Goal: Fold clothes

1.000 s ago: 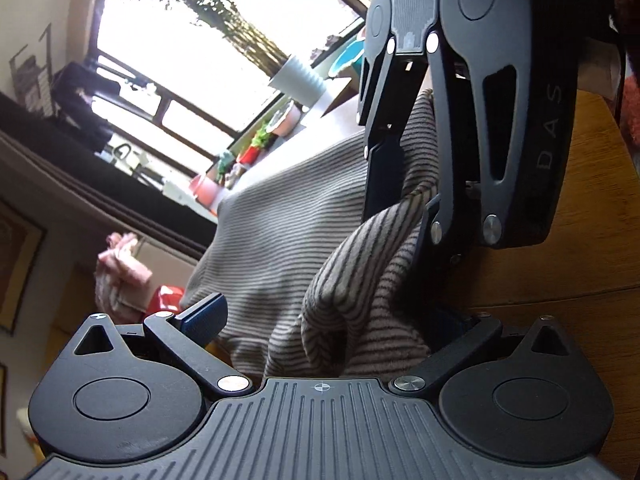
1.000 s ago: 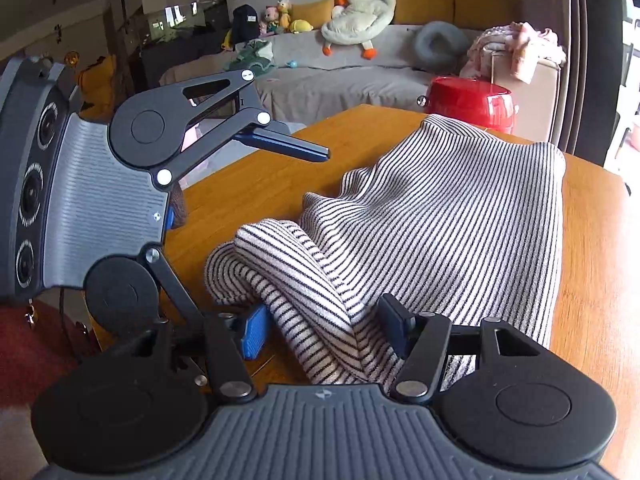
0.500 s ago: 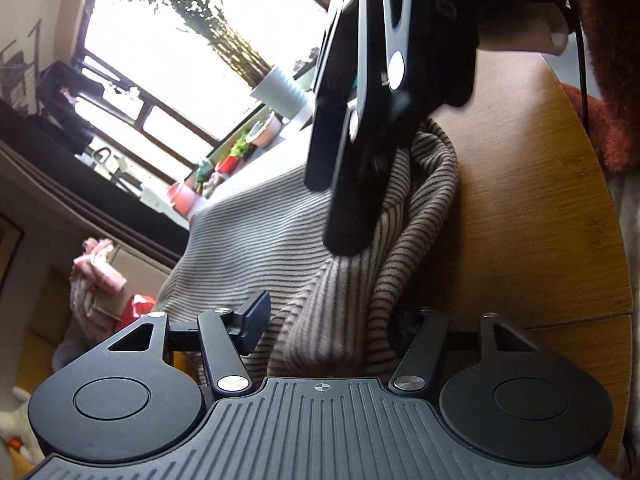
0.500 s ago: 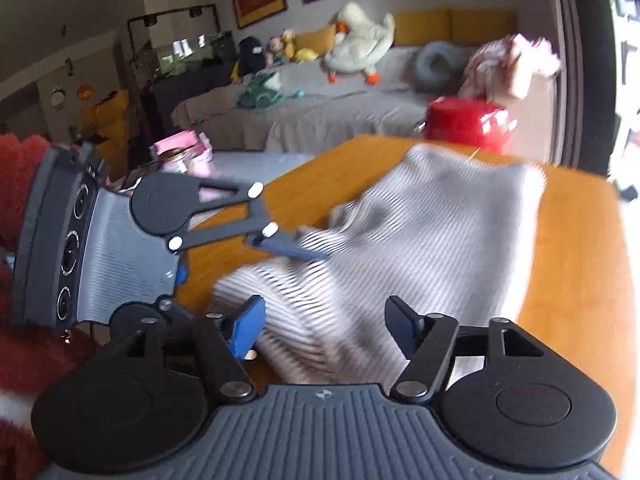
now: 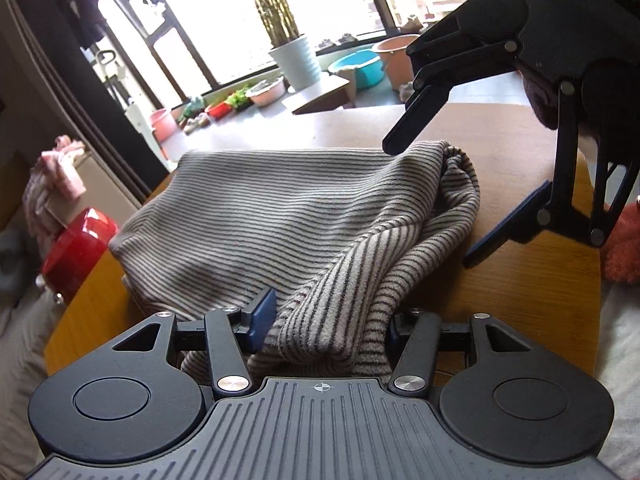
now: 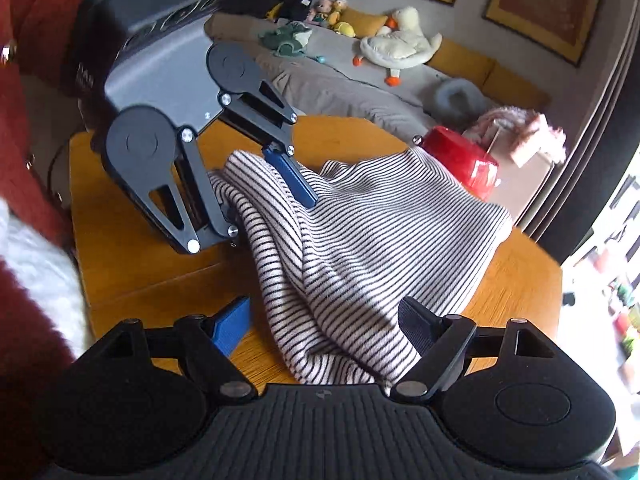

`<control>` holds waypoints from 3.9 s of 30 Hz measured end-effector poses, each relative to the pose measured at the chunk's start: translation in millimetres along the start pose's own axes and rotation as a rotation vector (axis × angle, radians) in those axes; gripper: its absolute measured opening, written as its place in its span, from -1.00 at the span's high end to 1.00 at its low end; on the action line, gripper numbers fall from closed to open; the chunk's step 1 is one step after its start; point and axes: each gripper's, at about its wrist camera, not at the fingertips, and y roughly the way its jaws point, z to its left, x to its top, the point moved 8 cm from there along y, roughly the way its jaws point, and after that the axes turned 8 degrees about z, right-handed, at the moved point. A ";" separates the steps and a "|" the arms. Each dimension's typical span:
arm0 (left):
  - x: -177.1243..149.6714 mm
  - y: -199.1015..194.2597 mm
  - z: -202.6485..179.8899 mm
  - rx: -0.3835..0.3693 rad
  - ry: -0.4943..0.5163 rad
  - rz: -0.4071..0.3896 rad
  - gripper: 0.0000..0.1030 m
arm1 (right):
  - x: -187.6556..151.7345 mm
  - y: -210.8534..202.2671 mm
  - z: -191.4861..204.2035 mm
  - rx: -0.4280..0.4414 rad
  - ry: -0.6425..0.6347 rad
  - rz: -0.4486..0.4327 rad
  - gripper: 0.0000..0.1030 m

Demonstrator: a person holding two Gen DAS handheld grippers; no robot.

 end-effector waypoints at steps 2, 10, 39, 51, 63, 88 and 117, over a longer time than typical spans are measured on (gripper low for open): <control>1.4 0.7 4.4 -0.025 -0.047 -0.008 -0.11 | 1.0 6.1 0.6 -0.030 -0.030 0.012 -0.57; -6.1 -1.5 31.9 -0.157 -0.282 -0.061 -0.10 | 17.6 37.7 8.6 -0.113 -0.128 0.048 0.03; -2.0 76.3 138.6 -0.554 -0.712 -0.093 0.18 | 103.3 -50.1 -68.3 0.102 0.140 0.061 0.50; -27.8 80.4 157.7 -0.628 -0.798 -0.123 0.50 | 60.1 136.6 -171.3 0.399 0.645 0.095 0.22; 15.0 -55.0 147.4 -0.306 -0.543 -0.383 -0.65 | 39.7 146.4 -189.0 0.478 0.877 -0.025 0.18; 17.9 -7.6 198.4 0.174 -0.580 -0.209 -0.90 | 19.2 132.5 -219.2 -0.164 0.640 0.032 -0.99; 45.5 77.5 204.8 -0.035 -0.568 -0.101 -0.80 | 51.4 127.9 -165.6 0.031 0.606 -0.121 0.05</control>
